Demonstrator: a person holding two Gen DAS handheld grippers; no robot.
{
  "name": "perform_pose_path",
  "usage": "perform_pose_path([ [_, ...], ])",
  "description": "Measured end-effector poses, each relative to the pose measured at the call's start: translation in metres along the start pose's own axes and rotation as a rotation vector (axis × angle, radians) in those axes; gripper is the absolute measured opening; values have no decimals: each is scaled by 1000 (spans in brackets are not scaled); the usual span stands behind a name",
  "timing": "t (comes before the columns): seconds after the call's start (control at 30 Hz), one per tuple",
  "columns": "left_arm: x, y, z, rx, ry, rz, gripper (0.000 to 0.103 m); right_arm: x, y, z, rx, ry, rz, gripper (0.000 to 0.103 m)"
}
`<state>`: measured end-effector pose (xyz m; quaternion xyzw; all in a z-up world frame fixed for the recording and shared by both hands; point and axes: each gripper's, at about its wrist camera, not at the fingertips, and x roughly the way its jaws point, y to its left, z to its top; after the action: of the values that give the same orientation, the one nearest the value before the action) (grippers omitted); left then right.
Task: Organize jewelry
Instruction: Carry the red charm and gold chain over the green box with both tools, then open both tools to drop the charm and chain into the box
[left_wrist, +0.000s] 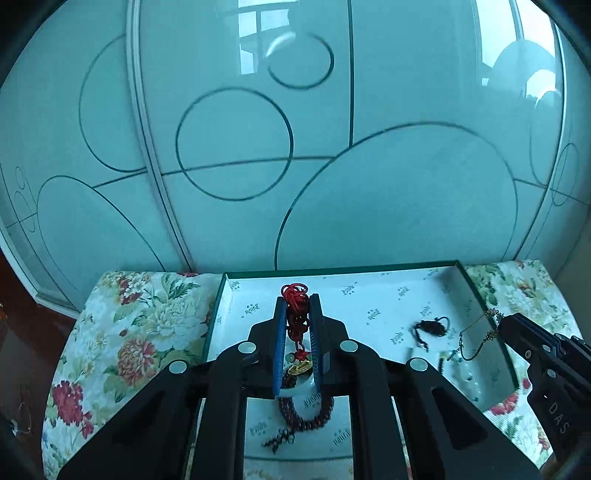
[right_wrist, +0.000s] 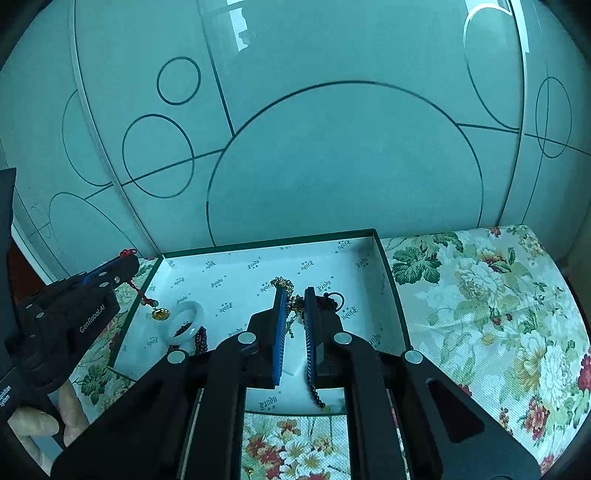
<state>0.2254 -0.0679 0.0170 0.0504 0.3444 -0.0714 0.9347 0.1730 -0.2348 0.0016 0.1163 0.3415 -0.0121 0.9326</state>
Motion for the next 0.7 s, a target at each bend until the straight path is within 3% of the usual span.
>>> perform_pose_path([
  [0.3,73,2,-20,-27,143,22,12,64,-13,-12,24,114,-47,10],
  [0.6,87,1,-34,-22,172,46,15,82,-17,-24,30,163,-66,11],
  [0.7,87,0,-34,-24,167,51,40,81,-20,-25,39,157,-75,19],
])
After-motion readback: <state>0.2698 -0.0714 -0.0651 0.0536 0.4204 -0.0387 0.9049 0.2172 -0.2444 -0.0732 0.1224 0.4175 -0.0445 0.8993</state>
